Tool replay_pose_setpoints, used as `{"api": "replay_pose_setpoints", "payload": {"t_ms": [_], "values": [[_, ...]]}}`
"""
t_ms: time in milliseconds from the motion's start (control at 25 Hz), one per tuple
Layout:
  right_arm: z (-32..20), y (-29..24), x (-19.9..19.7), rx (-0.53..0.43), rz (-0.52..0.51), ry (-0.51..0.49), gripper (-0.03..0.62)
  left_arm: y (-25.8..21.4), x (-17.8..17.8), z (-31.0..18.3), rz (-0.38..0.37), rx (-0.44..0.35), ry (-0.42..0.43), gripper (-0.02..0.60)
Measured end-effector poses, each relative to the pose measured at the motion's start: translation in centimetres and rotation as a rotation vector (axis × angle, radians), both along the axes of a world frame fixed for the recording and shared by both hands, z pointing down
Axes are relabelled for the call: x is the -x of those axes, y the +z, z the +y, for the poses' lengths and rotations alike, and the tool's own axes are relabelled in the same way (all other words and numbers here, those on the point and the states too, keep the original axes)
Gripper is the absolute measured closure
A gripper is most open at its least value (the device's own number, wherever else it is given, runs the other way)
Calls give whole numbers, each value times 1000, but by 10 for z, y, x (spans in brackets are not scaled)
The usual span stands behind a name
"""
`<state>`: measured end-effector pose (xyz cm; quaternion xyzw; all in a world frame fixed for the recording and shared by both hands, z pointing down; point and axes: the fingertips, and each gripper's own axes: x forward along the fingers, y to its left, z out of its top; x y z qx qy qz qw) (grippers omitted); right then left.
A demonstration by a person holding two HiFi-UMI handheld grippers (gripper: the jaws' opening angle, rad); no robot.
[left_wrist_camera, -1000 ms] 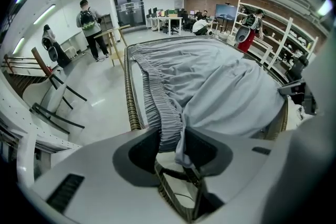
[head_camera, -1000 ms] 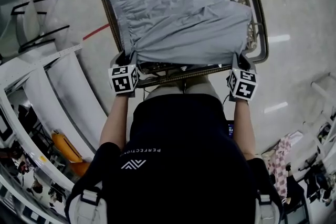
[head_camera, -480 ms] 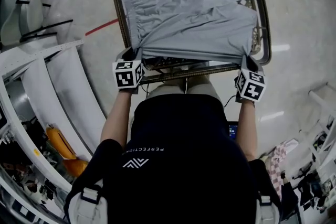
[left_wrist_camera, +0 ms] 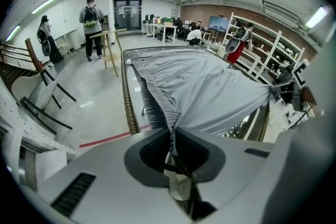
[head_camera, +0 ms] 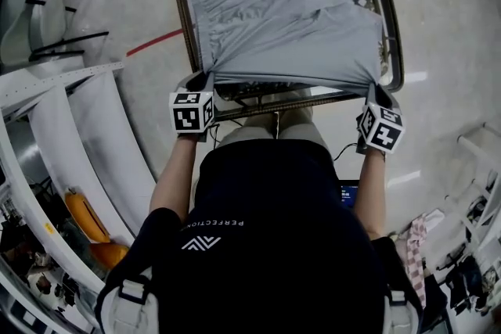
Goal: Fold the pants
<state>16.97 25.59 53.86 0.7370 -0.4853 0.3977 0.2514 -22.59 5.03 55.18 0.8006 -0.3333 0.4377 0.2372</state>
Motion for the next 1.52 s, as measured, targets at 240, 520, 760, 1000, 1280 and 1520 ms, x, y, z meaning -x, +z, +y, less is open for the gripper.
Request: {"api": "replay_pose_setpoints", "payload": {"t_ms": [240,520,760,1000,1280,1520], "values": [[15,-7,-2,-4,23,40,553,-3,-1,12,40,14,34,543],[29,-17,4,-6,45,57,553,-6,5,32,66,48,65,545],[23,-28,0,-33,53,62,553,-20,2,33,96,47,71,546],[-10,-48,-14,-92,68,41,553,-34,-5,19,129,35,45,548],[-69,-65,-32,-127,102,-65,553,-44,-14,-7,134,9,-23,548],[-118,-71,-50,-143,111,-151,553,-48,-21,-29,133,-7,-94,548]]}}
